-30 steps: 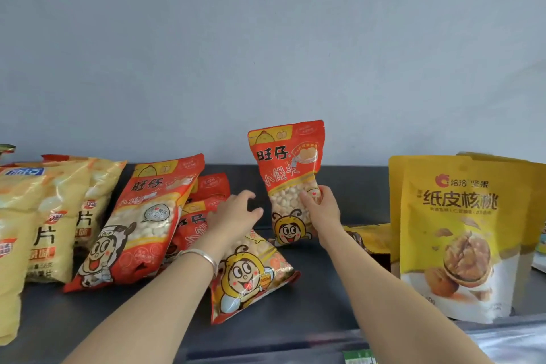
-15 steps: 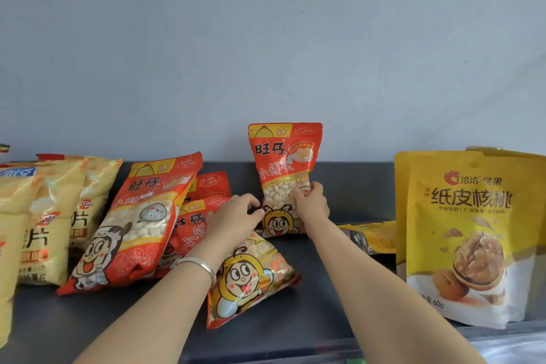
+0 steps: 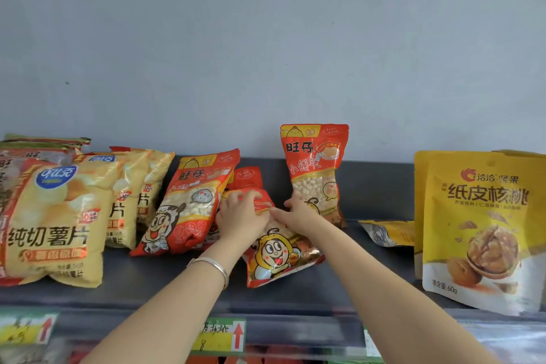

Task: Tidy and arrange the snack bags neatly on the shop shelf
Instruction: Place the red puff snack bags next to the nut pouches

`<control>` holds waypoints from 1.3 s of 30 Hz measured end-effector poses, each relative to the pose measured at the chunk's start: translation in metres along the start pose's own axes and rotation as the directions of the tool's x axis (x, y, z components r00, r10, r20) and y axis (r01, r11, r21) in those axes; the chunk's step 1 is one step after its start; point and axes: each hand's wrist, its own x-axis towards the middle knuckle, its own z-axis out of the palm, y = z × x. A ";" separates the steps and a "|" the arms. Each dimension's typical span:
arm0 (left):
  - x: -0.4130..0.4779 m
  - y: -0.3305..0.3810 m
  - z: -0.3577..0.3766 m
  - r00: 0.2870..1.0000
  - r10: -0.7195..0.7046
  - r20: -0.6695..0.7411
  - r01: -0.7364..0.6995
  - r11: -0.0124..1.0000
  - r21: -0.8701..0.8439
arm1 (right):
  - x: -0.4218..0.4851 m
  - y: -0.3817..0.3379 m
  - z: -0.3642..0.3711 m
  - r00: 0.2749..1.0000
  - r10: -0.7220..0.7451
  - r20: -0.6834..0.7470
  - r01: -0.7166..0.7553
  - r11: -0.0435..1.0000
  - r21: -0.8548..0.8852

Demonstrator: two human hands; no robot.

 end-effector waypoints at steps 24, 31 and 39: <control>-0.018 0.058 0.041 0.928 0.105 0.356 0.170 0.733 -0.659 | -0.015 0.063 -0.042 0.826 0.063 -0.560 0.308 0.781 0.543; 0.005 0.065 0.064 0.981 0.128 0.149 -0.001 0.761 -0.649 | 0.015 0.066 -0.050 0.862 0.086 -0.500 0.161 0.888 0.431; 0.009 0.053 0.079 0.969 0.218 0.113 -0.095 0.757 -0.647 | 0.024 0.083 -0.039 0.881 0.111 -0.459 0.101 0.905 0.413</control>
